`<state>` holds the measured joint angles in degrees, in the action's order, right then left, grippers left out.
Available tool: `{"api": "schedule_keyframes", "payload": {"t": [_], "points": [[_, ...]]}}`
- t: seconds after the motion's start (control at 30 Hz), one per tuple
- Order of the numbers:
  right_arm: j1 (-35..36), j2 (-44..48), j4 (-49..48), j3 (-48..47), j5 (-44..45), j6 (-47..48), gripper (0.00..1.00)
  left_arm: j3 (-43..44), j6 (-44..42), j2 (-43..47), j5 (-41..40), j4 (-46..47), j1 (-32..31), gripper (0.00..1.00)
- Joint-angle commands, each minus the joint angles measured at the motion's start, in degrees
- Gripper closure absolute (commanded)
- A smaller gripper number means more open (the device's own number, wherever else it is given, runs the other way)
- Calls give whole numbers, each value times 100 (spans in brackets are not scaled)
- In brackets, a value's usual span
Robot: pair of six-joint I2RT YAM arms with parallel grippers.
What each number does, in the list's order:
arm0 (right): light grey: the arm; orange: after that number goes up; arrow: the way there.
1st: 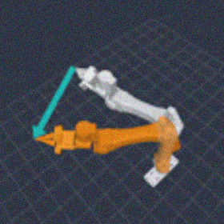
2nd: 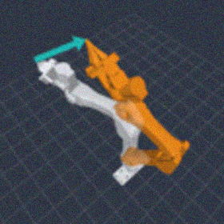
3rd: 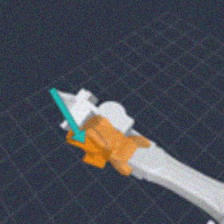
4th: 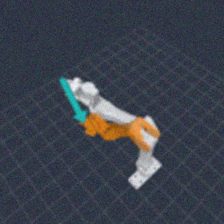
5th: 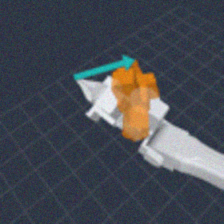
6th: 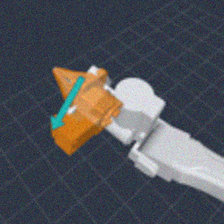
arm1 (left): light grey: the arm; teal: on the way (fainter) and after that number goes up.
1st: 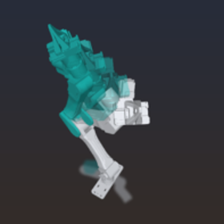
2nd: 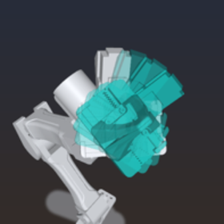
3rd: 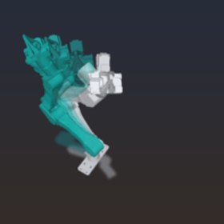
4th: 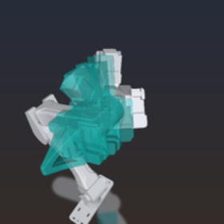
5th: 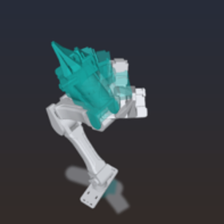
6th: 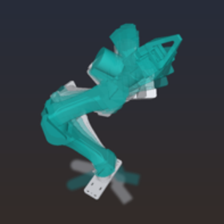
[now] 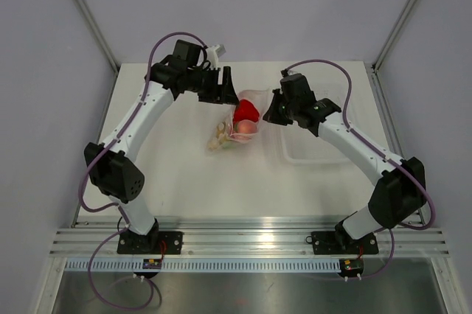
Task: Place the food in the zip-top bag and seal the zipper
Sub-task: Zip the zipper food storage bag at the center of the board.
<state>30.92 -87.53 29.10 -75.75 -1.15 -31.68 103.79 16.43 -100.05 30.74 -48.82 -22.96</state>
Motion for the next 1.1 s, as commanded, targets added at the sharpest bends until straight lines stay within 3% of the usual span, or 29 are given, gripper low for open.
{"api": "schedule_keyframes", "payload": {"t": [0.0,0.13,0.23,0.3,0.8,1.07], "points": [[2,324,-335,-203,-79,-391,100,107,-438,678,-455,-128,11,30],[11,280,-423,-274,-158,-550,100,-95,-807,1057,-814,-154,-330,32],[11,227,-458,-292,-166,-646,100,-69,-1184,1233,-2031,-286,-1305,32],[11,183,-476,-344,-228,-751,100,-87,-1256,1251,-2221,-251,-1718,33],[11,271,-317,-432,-755,-1481,100,-930,-1915,970,-2564,619,-2160,31],[2,254,-388,-450,-1054,-1569,100,-1018,-1933,759,-2565,865,-2257,39]]}}
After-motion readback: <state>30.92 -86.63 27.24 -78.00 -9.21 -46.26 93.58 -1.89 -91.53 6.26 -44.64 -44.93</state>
